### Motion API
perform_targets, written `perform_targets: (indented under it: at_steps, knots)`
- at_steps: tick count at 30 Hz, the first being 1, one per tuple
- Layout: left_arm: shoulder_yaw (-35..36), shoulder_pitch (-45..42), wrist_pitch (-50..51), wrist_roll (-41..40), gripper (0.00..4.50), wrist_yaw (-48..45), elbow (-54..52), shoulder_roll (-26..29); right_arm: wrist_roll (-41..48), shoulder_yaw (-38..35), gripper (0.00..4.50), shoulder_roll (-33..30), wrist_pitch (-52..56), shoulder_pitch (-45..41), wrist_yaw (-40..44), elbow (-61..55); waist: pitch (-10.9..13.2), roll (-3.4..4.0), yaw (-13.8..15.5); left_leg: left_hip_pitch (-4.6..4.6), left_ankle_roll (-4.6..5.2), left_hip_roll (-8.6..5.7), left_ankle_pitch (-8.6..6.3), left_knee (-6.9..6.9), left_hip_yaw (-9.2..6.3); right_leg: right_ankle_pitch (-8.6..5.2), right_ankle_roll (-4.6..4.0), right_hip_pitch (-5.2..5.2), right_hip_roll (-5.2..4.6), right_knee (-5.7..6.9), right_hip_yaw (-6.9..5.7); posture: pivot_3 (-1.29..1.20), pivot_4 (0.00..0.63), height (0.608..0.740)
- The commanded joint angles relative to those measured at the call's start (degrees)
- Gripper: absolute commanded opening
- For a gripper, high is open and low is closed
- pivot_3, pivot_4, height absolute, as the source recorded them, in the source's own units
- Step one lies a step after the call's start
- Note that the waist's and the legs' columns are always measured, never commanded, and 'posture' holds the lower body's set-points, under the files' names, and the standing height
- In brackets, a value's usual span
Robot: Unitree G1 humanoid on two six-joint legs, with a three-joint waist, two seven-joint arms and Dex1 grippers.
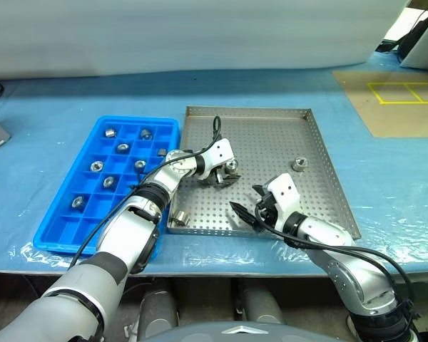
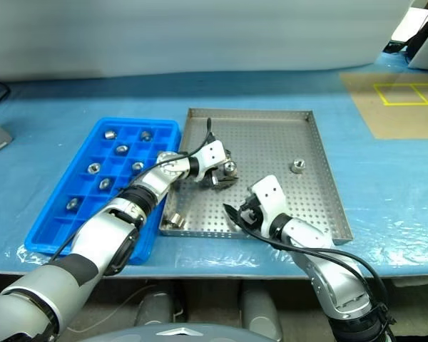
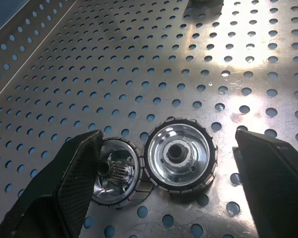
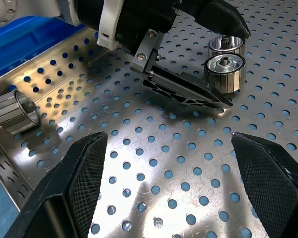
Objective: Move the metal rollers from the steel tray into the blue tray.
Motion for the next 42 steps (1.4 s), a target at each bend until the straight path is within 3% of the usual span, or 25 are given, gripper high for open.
perform_targets:
  at_steps: [1, 3, 14, 20, 26, 32, 38, 42]
  knots:
    - [-1.0, 0.7, 1.3, 1.5, 3.86, 0.3, 2.1, -0.2, -0.2, -0.7, 4.16, 0.0, -1.0, 0.2, -0.1, -2.4, 0.0, 0.0, 0.0, 0.0, 0.0, -0.01, 0.0, 0.0, -0.02, 0.0, 0.0, 0.0, 0.0, 0.0, -0.01, -0.48, 0.15, 0.74]
    - [-1.0, 0.6, 1.2, 1.7, 3.27, 0.7, 2.2, -0.1, -0.3, -0.7, 4.16, -0.2, -1.0, 0.2, -0.1, -2.4, 0.0, 0.0, 0.0, 0.0, 0.0, -0.01, 0.0, -0.03, -0.06, -0.01, 0.01, -0.01, 0.0, -0.02, -0.02, -0.48, 0.15, 0.74]
    - [-0.5, 0.7, 1.4, 1.2, 3.13, 0.4, 1.9, -0.3, -0.7, -1.1, 4.16, -0.2, -1.5, 0.5, 0.1, -1.8, 0.0, 0.0, 0.0, -0.04, 0.02, -0.01, -0.02, -0.05, -0.06, -0.03, 0.05, -0.01, 0.0, -0.1, -0.03, -0.49, 0.15, 0.74]
    - [6.6, -1.5, 3.3, -7.0, 3.13, -2.5, -2.2, -1.5, 0.0, -1.2, 4.16, 0.9, -3.1, -0.3, 0.5, -2.0, 0.0, 0.0, 0.0, -0.21, 0.02, -0.02, -0.02, -0.05, -0.09, -0.02, 0.04, -0.18, -0.01, -0.1, -0.03, -0.48, 0.15, 0.74]
    - [12.3, 1.4, 18.4, -19.8, 3.13, -15.2, -19.8, 0.5, 0.8, -1.3, 4.16, 1.9, -2.4, -2.6, 0.6, -4.0, 0.0, 0.0, 0.0, -0.85, 0.02, -0.02, 0.0, -0.07, -0.04, 0.03, -0.03, -0.95, 0.02, 0.05, -0.02, -0.47, 0.15, 0.74]
    - [14.3, 5.1, 30.9, -24.2, 3.13, -13.7, -28.8, 3.6, 1.0, -1.4, 4.16, 1.1, -2.0, -4.2, 1.5, -3.1, 0.0, 0.01, 0.0, -0.7, -0.04, 0.02, 0.0, -0.14, 0.11, 0.01, -0.06, -0.9, 0.13, 0.05, 0.0, -0.44, 0.15, 0.74]
    - [18.3, 9.5, 58.7, -39.1, 3.13, -16.1, -43.7, 6.1, 0.0, -4.3, 4.16, 0.5, -4.4, -6.4, 1.2, -0.5, 0.1, 0.02, 0.3, -0.71, -0.07, 0.02, 0.02, -0.08, 0.11, 0.02, -0.06, -0.9, 0.09, 0.11, 0.04, -0.42, 0.15, 0.74]
    - [21.6, 11.1, 67.6, -45.2, 3.13, -12.8, -47.2, 5.8, 2.4, -6.0, 4.16, 0.6, -4.1, -9.4, 2.8, 0.6, 0.1, 0.02, 0.4, -0.69, -0.07, 0.0, 0.02, -0.09, 0.2, 0.02, -0.07, -0.89, 0.1, 0.11, 0.03, -0.4, 0.15, 0.74]
